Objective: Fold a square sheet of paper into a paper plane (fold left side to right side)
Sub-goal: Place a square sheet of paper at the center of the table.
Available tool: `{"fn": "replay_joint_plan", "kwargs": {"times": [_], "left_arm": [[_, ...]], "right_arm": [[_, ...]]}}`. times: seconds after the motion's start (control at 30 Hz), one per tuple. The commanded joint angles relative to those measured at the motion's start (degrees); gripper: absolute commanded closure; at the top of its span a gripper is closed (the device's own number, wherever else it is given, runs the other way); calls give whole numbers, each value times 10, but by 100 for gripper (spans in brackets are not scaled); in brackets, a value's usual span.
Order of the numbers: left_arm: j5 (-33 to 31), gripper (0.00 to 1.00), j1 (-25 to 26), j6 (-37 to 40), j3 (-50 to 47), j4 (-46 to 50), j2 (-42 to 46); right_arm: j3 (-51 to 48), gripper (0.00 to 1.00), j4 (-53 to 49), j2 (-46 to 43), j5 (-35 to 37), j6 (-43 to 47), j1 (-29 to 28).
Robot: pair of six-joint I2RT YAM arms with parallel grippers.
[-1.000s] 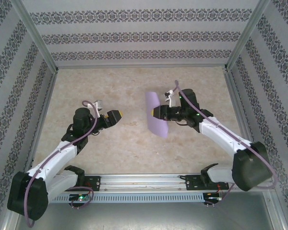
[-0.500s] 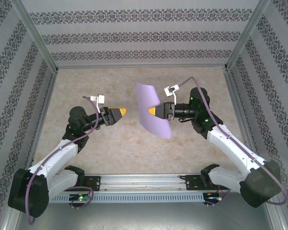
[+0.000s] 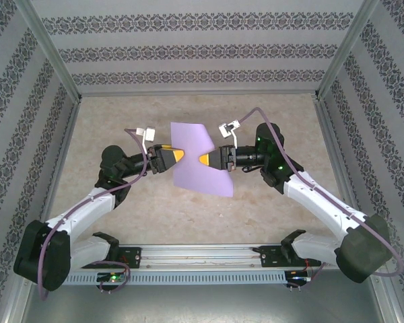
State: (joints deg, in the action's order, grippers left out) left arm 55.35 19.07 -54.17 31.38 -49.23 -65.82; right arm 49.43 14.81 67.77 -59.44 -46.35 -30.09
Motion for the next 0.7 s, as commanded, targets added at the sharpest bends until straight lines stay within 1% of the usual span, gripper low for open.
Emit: {"fn": "replay_joint_plan", "kwargs": {"times": [0.0, 0.1, 0.13, 0.17, 0.23, 0.37, 0.43, 0.53, 0.67], "left_arm": [[20, 58, 8, -15, 17, -65, -24], [13, 80, 8, -13, 13, -67, -33], [10, 86, 8, -8, 13, -58, -33], [9, 89, 9, -4, 12, -50, -32], [6, 95, 8, 4, 11, -37, -29], [-8, 100, 9, 30, 9, 22, -14], [-24, 100, 8, 52, 9, 81, -5], [-51, 100, 8, 87, 17, 186, 0], [-81, 100, 9, 112, 19, 279, -16]], "right_arm": [[-3, 70, 7, 1, -2, 10, 14], [-14, 70, -1, -8, 1, 13, 31], [-18, 70, -6, -11, 4, 15, 35], [-20, 69, -9, -13, 5, 17, 38], [-25, 66, -15, -16, 6, 22, 41], [-26, 56, -50, -23, 19, 45, 50], [-26, 48, -86, -33, 40, 67, 57], [-26, 37, -149, -48, 87, 105, 70], [-32, 29, -221, -56, 162, 139, 86]]}}
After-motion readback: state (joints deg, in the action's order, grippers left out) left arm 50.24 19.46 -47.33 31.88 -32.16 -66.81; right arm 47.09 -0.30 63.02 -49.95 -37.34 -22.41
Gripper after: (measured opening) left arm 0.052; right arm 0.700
